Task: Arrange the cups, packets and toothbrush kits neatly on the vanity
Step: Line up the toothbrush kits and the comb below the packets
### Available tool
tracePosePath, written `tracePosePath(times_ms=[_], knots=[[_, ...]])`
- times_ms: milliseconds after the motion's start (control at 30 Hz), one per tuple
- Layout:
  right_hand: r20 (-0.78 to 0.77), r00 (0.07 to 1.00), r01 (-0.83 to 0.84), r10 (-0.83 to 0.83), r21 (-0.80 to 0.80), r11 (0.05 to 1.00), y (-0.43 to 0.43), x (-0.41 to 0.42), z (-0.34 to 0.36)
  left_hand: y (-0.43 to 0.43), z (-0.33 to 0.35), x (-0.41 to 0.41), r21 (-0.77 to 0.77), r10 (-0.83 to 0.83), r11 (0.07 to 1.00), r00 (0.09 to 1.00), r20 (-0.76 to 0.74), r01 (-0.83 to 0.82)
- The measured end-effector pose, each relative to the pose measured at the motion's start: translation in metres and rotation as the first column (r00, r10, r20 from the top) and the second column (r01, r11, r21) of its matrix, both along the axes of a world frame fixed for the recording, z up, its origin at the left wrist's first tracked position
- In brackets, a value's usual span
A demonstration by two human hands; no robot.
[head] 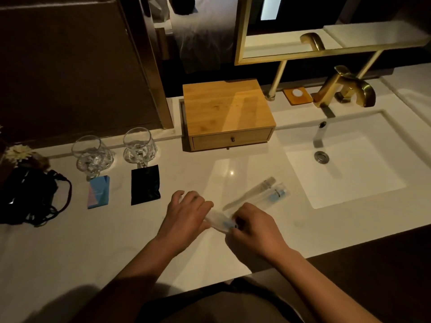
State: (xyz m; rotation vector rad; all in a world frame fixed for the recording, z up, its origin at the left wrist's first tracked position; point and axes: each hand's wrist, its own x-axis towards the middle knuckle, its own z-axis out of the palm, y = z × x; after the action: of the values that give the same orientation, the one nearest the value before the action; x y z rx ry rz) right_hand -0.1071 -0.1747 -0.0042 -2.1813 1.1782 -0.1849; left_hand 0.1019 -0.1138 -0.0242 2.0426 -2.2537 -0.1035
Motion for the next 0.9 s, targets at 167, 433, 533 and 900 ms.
tracePosePath(times_ms=[167, 433, 533, 900], knots=[[0.104, 0.990, -0.095, 0.090, 0.047, 0.994, -0.029, -0.007, 0.017, 0.008, 0.003, 0.008, 0.018, 0.004, 1.000, 0.994, -0.109, -0.002], [-0.206, 0.956, 0.207, -0.209, -0.030, 0.978, -0.051, -0.029, -0.001, 0.035, 0.002, 0.026, 0.188, 0.301, 0.953, 0.810, -0.504, -0.237], [-0.230, 0.944, 0.233, -0.239, -0.053, 0.971, -0.044, -0.026, -0.007, 0.040, 0.006, 0.029, 0.238, 0.407, 0.913, 0.679, -0.612, -0.332], [-0.038, 0.859, 0.505, -0.511, -0.103, 0.857, -0.011, -0.028, -0.008, 0.053, 0.011, 0.036, 0.426, 0.598, 0.770, 0.305, -0.741, -0.475]])
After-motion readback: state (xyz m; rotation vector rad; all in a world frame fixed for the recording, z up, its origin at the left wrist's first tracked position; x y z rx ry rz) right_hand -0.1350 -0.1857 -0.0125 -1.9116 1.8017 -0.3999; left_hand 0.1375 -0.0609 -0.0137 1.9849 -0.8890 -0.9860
